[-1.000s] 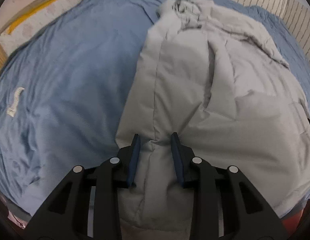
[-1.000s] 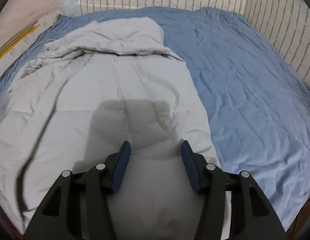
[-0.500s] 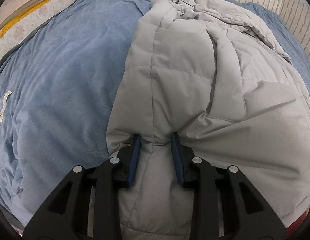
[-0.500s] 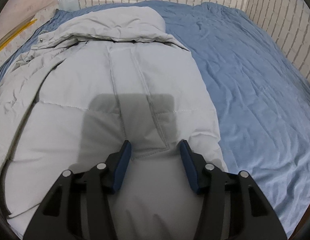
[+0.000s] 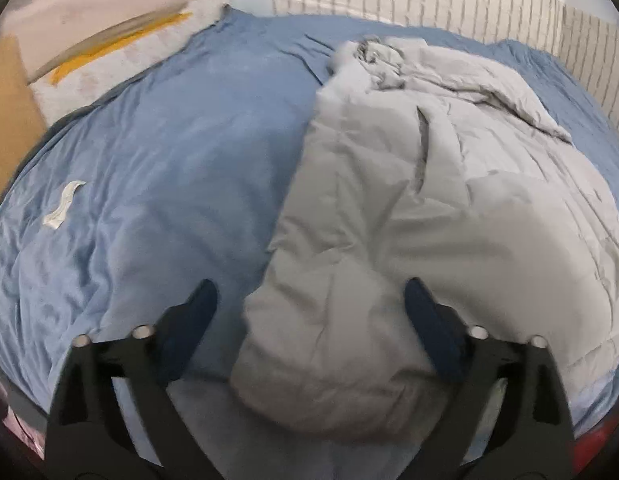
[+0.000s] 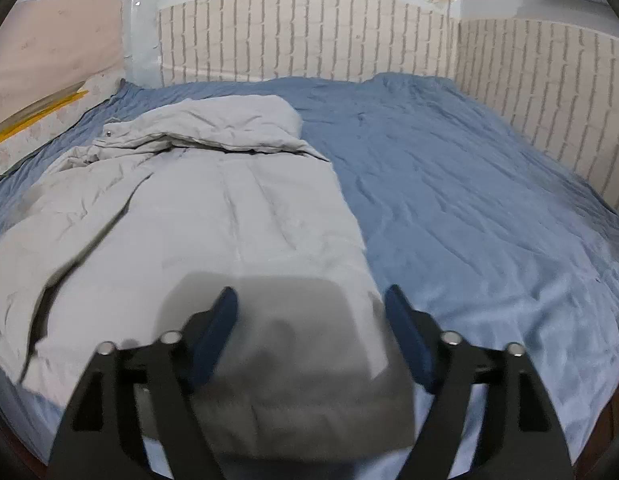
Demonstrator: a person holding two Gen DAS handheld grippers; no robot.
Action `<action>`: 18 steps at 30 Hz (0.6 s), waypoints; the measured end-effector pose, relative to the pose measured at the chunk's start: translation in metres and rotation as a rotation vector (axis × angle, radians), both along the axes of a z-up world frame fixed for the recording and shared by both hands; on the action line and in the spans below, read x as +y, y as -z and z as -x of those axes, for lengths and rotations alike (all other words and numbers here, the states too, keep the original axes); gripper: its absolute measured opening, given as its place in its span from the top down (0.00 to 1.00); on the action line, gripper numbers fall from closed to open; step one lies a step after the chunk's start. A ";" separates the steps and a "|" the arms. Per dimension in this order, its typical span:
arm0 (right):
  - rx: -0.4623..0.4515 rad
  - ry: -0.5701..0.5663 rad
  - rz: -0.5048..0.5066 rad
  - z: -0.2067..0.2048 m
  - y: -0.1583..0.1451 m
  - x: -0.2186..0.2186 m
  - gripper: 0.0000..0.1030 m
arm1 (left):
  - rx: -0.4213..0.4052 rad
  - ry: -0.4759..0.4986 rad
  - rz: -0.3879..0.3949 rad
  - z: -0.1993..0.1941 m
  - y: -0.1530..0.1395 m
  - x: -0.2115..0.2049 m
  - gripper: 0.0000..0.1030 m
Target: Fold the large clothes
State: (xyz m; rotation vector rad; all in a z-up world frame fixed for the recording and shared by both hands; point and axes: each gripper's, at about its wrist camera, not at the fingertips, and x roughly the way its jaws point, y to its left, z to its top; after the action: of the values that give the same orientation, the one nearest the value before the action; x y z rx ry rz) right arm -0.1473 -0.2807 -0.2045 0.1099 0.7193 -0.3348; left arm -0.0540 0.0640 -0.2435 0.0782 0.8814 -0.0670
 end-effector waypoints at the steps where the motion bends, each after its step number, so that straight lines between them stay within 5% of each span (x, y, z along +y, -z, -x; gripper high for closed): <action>1: -0.001 0.006 -0.014 0.002 0.001 -0.002 0.20 | 0.010 -0.001 0.015 0.002 0.000 0.003 0.08; 6: -0.020 0.032 -0.061 0.014 0.006 -0.008 0.19 | 0.037 -0.024 0.055 0.008 0.003 0.015 0.08; 10: -0.023 0.043 -0.042 0.016 0.002 -0.007 0.19 | 0.019 -0.022 0.003 0.011 -0.002 0.009 0.08; 15: -0.070 0.086 0.004 0.026 -0.011 -0.010 0.07 | 0.015 -0.011 -0.015 0.009 -0.003 0.002 0.08; 18: 0.005 0.081 -0.008 0.022 0.006 -0.013 0.07 | 0.033 -0.008 0.006 0.006 0.002 0.002 0.08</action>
State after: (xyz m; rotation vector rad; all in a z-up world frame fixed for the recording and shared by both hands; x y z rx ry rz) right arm -0.1694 -0.2940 -0.2104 0.1463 0.7223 -0.4093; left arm -0.0600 0.0664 -0.2458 0.0686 0.9143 -0.0638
